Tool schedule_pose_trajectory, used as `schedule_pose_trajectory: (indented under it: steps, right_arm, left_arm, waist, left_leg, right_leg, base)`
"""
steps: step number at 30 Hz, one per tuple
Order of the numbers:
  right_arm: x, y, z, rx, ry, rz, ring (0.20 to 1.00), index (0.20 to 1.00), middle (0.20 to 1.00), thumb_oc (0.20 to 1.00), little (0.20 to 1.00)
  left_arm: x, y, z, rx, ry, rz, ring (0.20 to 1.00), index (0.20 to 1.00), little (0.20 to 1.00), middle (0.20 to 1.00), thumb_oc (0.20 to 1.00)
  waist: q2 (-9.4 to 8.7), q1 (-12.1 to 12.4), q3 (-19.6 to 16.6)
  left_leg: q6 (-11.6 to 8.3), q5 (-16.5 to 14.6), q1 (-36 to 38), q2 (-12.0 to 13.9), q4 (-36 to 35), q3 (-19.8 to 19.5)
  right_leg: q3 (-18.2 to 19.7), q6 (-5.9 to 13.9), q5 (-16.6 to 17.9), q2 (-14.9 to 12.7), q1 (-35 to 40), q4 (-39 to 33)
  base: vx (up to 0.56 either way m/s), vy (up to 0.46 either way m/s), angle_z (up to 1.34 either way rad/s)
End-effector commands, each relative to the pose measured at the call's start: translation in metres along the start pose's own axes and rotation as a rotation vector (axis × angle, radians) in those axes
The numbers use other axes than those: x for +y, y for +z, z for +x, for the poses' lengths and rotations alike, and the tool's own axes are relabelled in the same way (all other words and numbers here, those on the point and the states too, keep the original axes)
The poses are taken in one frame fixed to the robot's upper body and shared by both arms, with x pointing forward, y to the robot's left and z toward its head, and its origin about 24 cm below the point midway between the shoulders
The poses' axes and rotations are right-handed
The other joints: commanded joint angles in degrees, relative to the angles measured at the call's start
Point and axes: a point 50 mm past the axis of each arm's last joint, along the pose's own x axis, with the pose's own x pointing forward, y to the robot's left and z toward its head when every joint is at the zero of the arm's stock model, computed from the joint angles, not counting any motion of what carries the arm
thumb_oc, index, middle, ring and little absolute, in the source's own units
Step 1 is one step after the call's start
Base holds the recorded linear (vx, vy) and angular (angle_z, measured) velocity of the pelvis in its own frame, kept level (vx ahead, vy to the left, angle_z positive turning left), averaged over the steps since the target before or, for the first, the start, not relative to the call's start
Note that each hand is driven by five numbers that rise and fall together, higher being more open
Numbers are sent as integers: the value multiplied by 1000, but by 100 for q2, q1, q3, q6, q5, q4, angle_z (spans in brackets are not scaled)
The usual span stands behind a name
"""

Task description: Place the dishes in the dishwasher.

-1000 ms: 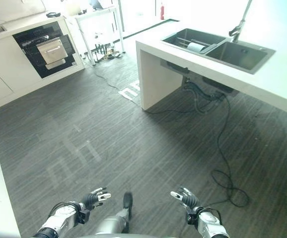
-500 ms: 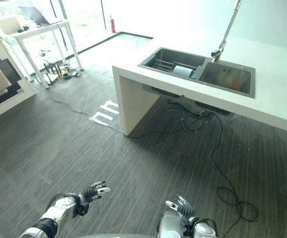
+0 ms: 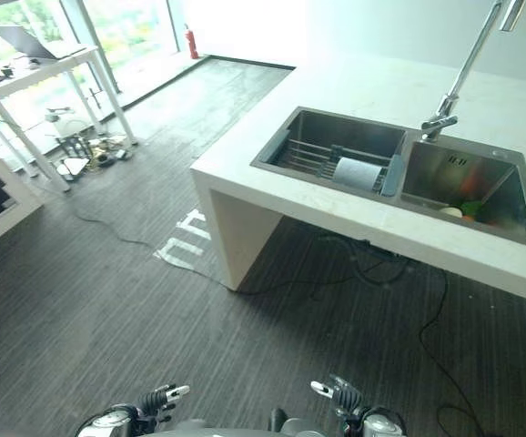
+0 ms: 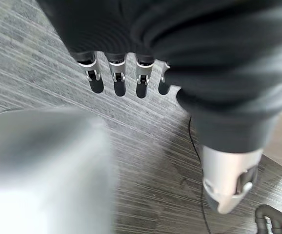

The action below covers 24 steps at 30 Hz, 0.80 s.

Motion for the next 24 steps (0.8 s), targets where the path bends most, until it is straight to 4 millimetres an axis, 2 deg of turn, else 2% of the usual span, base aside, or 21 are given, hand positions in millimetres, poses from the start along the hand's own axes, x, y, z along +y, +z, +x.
schedule_pose_trajectory:
  steps: [1,2,4,5,7,9,13,18,20,22,23,24]
  right_arm:
    - [-9,17,0,-43,-10,-21,1000,1000,1000,1000,1000]
    - [-13,10,-1,-4,-46,7,1000,1000,1000,1000,1000]
    - [-19,3,-3,24,-82,50,1000,1000,1000,1000,1000]
    - [-22,-1,-4,33,-100,66,1000,1000,1000,1000,1000]
    - [-27,-10,-8,51,-135,88,1000,1000,1000,1000,1000]
    - [-31,-19,-11,73,-152,136,1000,1000,1000,1000,1000]
    - [-31,-35,-14,118,-159,151,1000,1000,1000,1000,1000]
    - [-28,-33,-12,117,-173,203,1000,1000,1000,1000,1000]
    - [-27,-27,-10,98,-173,194,1000,1000,1000,1000,1000]
    - [-28,-24,-10,84,-171,201,1000,1000,1000,1000,1000]
    - [-29,-26,-11,80,-171,214,1000,1000,1000,1000,1000]
    - [-29,-27,-11,77,-169,221,1000,1000,1000,1000,1000]
  left_arm:
    - [-8,18,2,-101,-37,35,1000,1000,1000,1000,1000]
    - [-10,9,3,-79,-36,35,1000,1000,1000,1000,1000]
    - [-14,4,3,-73,-39,39,1000,1000,1000,1000,1000]
    - [-15,4,3,-74,-40,40,1000,1000,1000,1000,1000]
    - [-11,6,3,-71,-32,44,1000,1000,1000,1000,1000]
    - [-4,3,1,-54,-13,44,1000,1000,1000,1000,1000]
    - [6,2,-1,-26,18,32,1000,1000,1000,1000,1000]
    - [5,-2,-1,-10,20,22,1000,1000,1000,1000,1000]
    - [8,-9,-3,0,39,16,1000,1000,1000,1000,1000]
    - [15,-10,-5,18,62,27,1000,1000,1000,1000,1000]
    - [20,-6,-5,16,78,15,1000,1000,1000,1000,1000]
    - [22,-4,-6,12,85,5,1000,1000,1000,1000,1000]
  waist:
    - [232,58,94]
    - [326,163,78]
    - [391,232,113]
    - [415,250,142]
    - [422,189,134]
    - [463,157,76]
    - [451,61,-29]
    - [366,114,-36]
    - [311,196,0]
    - [263,159,64]
    - [213,164,87]
    - [165,170,100]
  left_leg:
    - [141,420,1069,3,-3524,-219]
    - [5,707,1056,2,-4286,-658]
    - [-146,949,891,37,-4715,-657]
    - [-177,1042,779,27,-4709,-605]
    - [-74,829,760,-10,-4626,-377]
    - [2,783,1027,-43,-4917,-496]
    - [170,651,1317,-79,-5091,-347]
    - [337,447,1390,-153,-4994,-209]
    - [477,289,1333,-161,-4754,-67]
    - [567,141,1300,-159,-4523,-85]
    - [514,65,1281,-124,-4359,-60]
    - [442,-4,1278,-102,-4295,-36]
  right_leg:
    - [170,966,-223,-413,-224,561]
    - [349,990,-274,-322,-74,429]
    - [415,1011,-314,-281,125,273]
    - [413,1018,-336,-277,201,244]
    - [325,1077,-400,-416,267,254]
    - [285,1185,-385,-506,226,298]
    - [320,1303,-299,-603,121,257]
    - [353,1410,-243,-750,14,344]
    - [188,1456,-289,-849,-198,1029]
    - [402,1424,-44,-951,-568,1518]
    - [366,1431,74,-1091,-557,1135]
    - [358,1525,301,-1250,-566,717]
  base:
    - [360,213,-25]
    - [342,216,-40]
    - [236,196,-39]
    - [123,155,-39]
    - [114,187,-37]
    - [161,197,-36]
    - [90,108,-35]
    - [40,76,-15]
    - [16,10,-49]
    - [14,-204,-134]
    - [45,-432,-90]
    - [66,-477,-31]
